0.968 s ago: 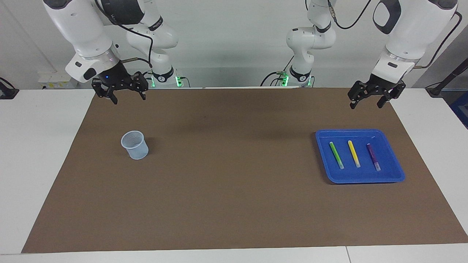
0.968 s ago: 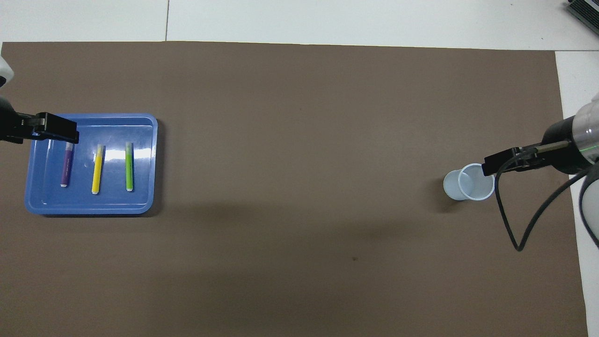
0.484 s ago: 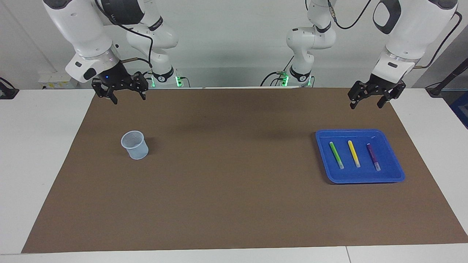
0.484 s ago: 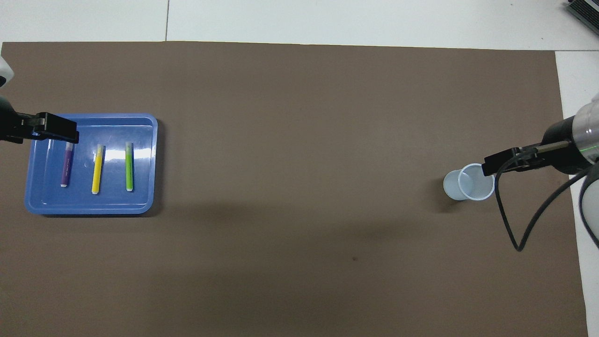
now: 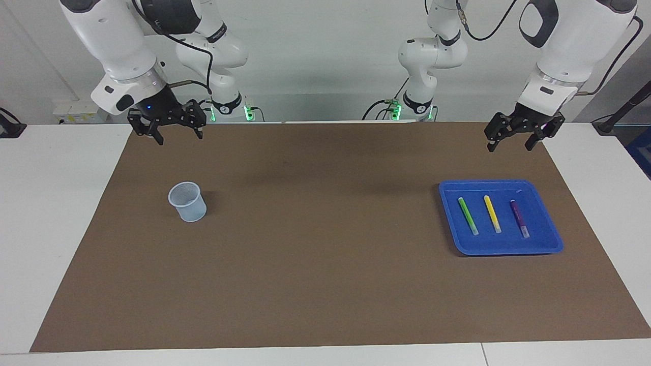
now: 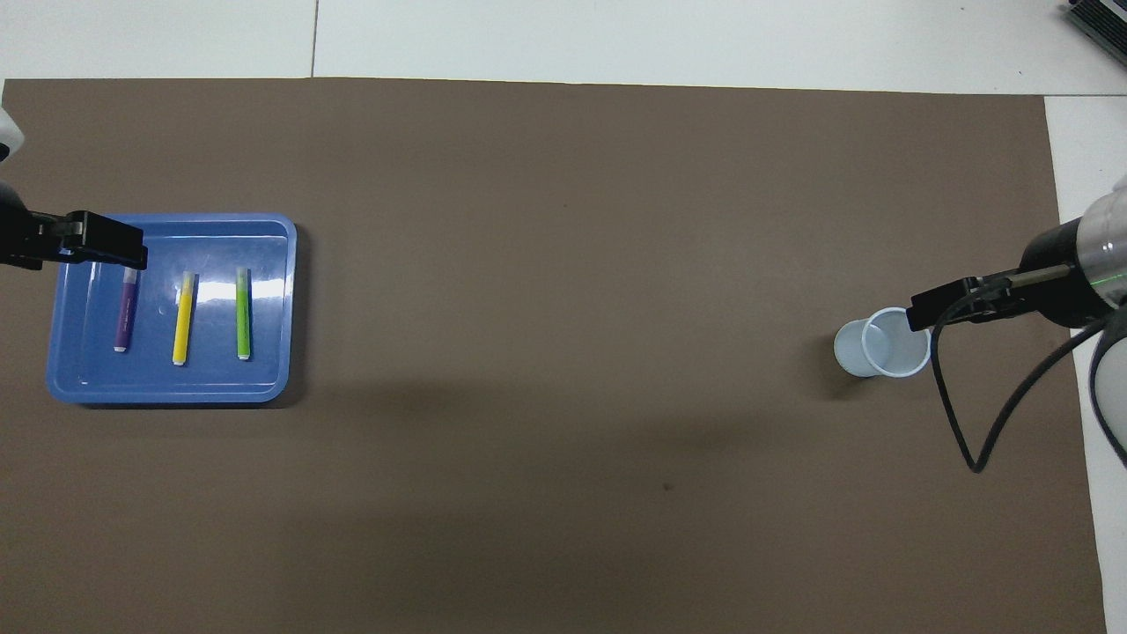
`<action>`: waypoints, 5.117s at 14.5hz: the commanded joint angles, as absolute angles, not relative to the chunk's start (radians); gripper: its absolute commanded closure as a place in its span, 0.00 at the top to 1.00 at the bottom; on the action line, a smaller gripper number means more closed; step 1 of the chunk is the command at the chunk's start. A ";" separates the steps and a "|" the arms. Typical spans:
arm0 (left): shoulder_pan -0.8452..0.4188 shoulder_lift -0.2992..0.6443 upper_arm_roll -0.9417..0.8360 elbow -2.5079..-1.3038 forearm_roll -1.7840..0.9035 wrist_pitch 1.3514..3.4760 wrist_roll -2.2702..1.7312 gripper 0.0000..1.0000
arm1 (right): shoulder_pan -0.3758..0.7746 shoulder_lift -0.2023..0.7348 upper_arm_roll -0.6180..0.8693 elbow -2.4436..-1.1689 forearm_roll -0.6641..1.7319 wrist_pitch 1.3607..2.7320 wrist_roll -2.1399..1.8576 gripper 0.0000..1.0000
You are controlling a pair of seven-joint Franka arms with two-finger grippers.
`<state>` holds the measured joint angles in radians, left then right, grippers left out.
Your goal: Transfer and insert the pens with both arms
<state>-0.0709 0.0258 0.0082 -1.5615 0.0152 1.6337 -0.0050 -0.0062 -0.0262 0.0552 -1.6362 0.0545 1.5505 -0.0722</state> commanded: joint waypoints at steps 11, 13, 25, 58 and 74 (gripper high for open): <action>-0.072 0.008 0.017 -1.592 -0.015 1.683 -0.009 1.00 | -0.015 -0.028 0.060 -1.635 0.067 1.548 -0.077 1.00; -0.077 0.008 0.017 -1.592 -0.014 1.678 -0.011 1.00 | -0.015 -0.028 0.060 -1.635 0.067 1.548 -0.077 1.00; -0.068 -0.003 0.018 -1.614 -0.014 1.678 -0.009 1.00 | -0.015 -0.028 0.060 -1.635 0.067 1.548 -0.077 1.00; -0.035 0.070 0.018 -1.868 -0.034 2.017 0.002 1.00 | -0.015 -0.028 0.060 -1.635 0.067 1.548 -0.077 1.00; 0.008 0.270 0.017 -1.878 -0.060 2.249 0.034 0.97 | -0.015 -0.028 0.060 -1.635 0.067 1.548 -0.077 1.00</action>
<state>-0.0076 0.2427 0.0206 -1.8676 -0.0439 2.1997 0.0041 -0.0062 -0.0262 0.0552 -1.6362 0.0545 1.5505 -0.0722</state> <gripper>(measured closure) 0.000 0.000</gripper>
